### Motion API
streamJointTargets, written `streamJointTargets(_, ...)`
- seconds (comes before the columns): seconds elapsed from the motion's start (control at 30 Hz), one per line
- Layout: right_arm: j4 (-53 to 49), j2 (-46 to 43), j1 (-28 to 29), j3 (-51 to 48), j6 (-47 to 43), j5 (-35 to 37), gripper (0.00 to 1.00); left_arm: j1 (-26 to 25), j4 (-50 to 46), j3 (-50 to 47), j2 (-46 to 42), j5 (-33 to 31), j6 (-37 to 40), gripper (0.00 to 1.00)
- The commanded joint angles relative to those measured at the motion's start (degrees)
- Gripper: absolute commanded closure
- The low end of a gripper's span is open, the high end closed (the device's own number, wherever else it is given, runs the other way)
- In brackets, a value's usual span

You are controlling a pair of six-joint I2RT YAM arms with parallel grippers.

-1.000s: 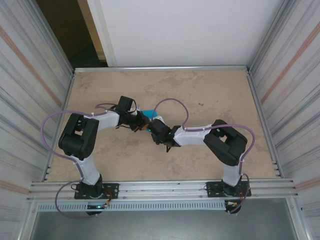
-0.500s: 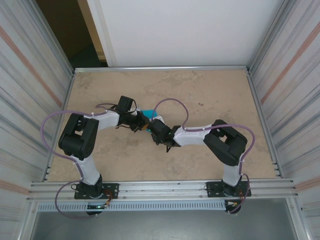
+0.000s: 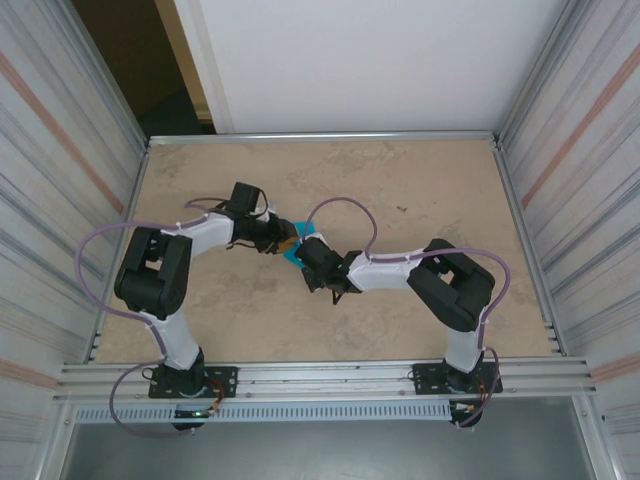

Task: Fold a paper plane with a square sheet of paper (pick it up from the middle)
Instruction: Fourth fold the wing at the center of the table.

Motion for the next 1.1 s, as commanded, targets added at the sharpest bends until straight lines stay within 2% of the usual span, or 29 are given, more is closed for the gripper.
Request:
streamJointTargets(0.0, 0.27, -1.63, -1.31, -1.05, 0.51, -5.52, 0.96, 2.81, -3.23, 2.13, -4.08, -0.58, 2.64, 0.64)
streamJointTargets(0.2, 2.44, -3.30, -3.89, -2.36, 2.15, -13.62, 1.00, 6.11, -2.34, 0.73, -7.02, -0.83, 3.03, 0.56)
streamJointTargets(0.6, 10.44, -5.01, -11.91, -7.42, 7.29, -32.39, 1.00, 5.43, 11.74, -11.65, -10.51, 3.23, -1.64, 0.56)
streamJointTargets(1.07, 12.12, -0.99, -14.15, -8.17, 8.96, -38.59, 0.96, -1.79, 18.95, -15.28, -7.27, 5.59, -0.34, 0.63)
